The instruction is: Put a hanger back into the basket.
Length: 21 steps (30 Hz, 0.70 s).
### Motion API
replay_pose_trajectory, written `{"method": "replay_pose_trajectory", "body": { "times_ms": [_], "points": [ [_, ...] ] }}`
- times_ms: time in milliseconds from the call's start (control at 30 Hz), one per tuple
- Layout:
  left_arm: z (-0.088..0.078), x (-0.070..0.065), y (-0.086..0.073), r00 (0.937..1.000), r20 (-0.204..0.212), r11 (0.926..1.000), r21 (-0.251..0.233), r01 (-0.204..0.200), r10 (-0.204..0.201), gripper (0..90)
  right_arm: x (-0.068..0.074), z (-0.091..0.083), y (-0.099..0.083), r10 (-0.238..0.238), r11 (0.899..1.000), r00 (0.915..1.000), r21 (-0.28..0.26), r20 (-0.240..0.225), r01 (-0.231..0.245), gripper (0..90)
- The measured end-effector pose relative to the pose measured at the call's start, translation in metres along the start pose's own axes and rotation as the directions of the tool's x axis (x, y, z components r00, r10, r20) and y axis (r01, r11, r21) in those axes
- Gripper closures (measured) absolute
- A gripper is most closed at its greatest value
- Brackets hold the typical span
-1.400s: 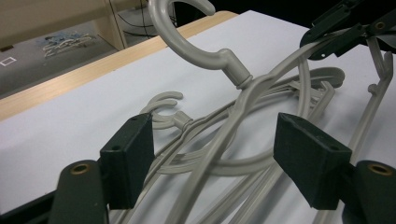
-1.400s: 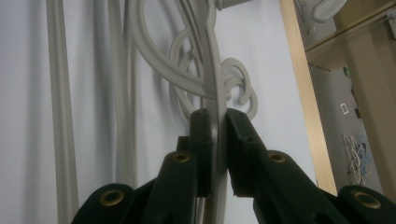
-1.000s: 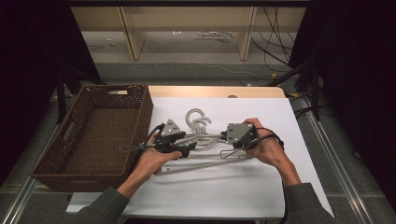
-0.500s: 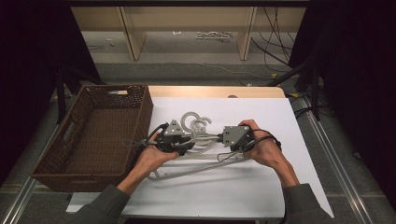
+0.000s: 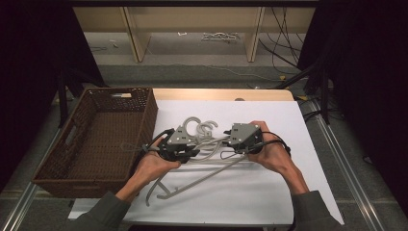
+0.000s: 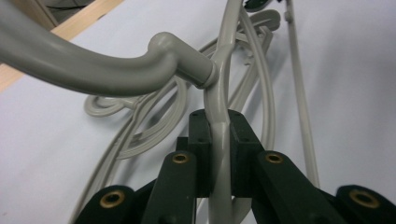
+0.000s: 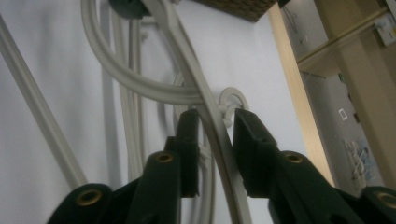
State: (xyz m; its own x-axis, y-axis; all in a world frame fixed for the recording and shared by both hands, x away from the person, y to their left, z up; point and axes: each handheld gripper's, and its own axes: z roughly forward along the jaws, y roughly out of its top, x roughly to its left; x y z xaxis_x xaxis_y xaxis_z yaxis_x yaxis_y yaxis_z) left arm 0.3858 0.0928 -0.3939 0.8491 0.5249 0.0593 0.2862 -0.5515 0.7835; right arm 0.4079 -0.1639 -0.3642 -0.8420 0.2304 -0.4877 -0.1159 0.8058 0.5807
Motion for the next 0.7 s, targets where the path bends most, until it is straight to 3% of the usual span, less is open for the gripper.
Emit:
{"method": "replay_pose_trajectory", "body": {
  "times_ms": [33, 67, 100, 167, 200, 233, 267, 300, 400, 433, 467, 500, 533, 567, 633, 700],
  "points": [
    [-0.004, 0.004, -0.001, 0.9998, -0.016, 0.9999, 0.007, 0.011, -0.011, 82.0, -0.002, -0.001, 0.002, 0.018, 1.000, 0.9997, -0.008, 0.019, -0.018, 50.9],
    [-0.004, 0.004, -0.001, 0.9998, -0.016, 0.9999, 0.007, 0.011, -0.011, 82.0, 0.000, -0.003, 0.004, 0.072, 0.997, 0.9973, -0.023, 0.014, -0.072, 47.0],
    [-0.007, 0.006, -0.001, 0.9991, -0.027, 0.9994, 0.004, 0.034, -0.034, 82.0, 0.001, -0.005, 0.006, 0.104, 0.994, 0.9941, -0.034, 0.029, -0.103, 43.4],
    [-0.011, 0.007, -0.001, 0.9984, -0.044, 0.9993, 0.002, 0.036, -0.036, 82.1, 0.000, -0.009, 0.009, 0.157, 0.987, 0.9862, -0.052, 0.051, -0.155, 38.6],
    [-0.013, 0.008, 0.000, 0.9980, -0.049, 0.9992, 0.003, 0.039, -0.039, 82.1, 0.000, -0.010, 0.011, 0.183, 0.982, 0.9807, -0.067, 0.070, -0.178, 36.3],
    [-0.013, 0.008, 0.000, 0.9980, -0.049, 0.9992, 0.003, 0.039, -0.039, 82.1, 0.000, -0.010, 0.011, 0.183, 0.982, 0.9807, -0.067, 0.070, -0.178, 36.3],
    [-0.016, 0.011, 0.000, 0.9972, -0.060, 0.9990, -0.001, 0.045, -0.045, 82.0, 0.000, -0.013, 0.012, 0.244, 0.968, 0.9654, -0.091, 0.092, -0.236, 32.1],
    [-0.018, 0.013, 0.000, 0.9970, -0.068, 0.9993, -0.002, 0.037, -0.037, 82.0, 0.000, -0.015, 0.012, 0.270, 0.960, 0.9572, -0.103, 0.103, -0.260, 30.6],
    [-0.024, 0.016, 0.000, 0.9949, -0.091, 0.9990, -0.005, 0.043, -0.044, 82.0, 0.000, -0.020, 0.011, 0.342, 0.931, 0.9367, -0.160, 0.075, -0.327, 27.3],
    [-0.024, 0.016, 0.000, 0.9949, -0.091, 0.9990, -0.005, 0.043, -0.044, 82.0, 0.000, -0.020, 0.011, 0.342, 0.931, 0.9367, -0.160, 0.075, -0.327, 27.3],
    [-0.028, 0.019, 0.000, 0.9937, -0.092, 0.9979, -0.019, 0.062, -0.063, 82.0, 0.000, -0.023, 0.009, 0.381, 0.912, 0.9224, -0.190, 0.063, -0.364, 26.4],
    [-0.028, 0.019, 0.000, 0.9937, -0.092, 0.9979, -0.019, 0.062, -0.063, 82.0, 0.000, -0.023, 0.009, 0.381, 0.912, 0.9224, -0.190, 0.063, -0.364, 26.4],
    [-0.032, 0.021, 0.001, 0.9924, -0.101, 0.9972, -0.033, 0.067, -0.070, 82.0, 0.002, -0.025, 0.007, 0.409, 0.898, 0.9105, -0.206, 0.060, -0.390, 26.0],
    [-0.032, 0.021, 0.001, 0.9924, -0.101, 0.9972, -0.033, 0.067, -0.070, 82.0, 0.002, -0.025, 0.007, 0.409, 0.898, 0.9105, -0.206, 0.060, -0.390, 26.0],
    [-0.037, 0.025, 0.001, 0.9899, -0.115, 0.9958, -0.047, 0.078, -0.083, 82.0, 0.007, -0.028, 0.003, 0.439, 0.882, 0.8964, -0.219, 0.063, -0.417, 26.0],
    [-0.039, 0.028, 0.000, 0.9899, -0.102, 0.9941, -0.056, 0.092, -0.098, 82.0, 0.012, -0.030, 0.000, 0.463, 0.868, 0.8841, -0.236, 0.067, -0.436, 25.8]
  ]
}}
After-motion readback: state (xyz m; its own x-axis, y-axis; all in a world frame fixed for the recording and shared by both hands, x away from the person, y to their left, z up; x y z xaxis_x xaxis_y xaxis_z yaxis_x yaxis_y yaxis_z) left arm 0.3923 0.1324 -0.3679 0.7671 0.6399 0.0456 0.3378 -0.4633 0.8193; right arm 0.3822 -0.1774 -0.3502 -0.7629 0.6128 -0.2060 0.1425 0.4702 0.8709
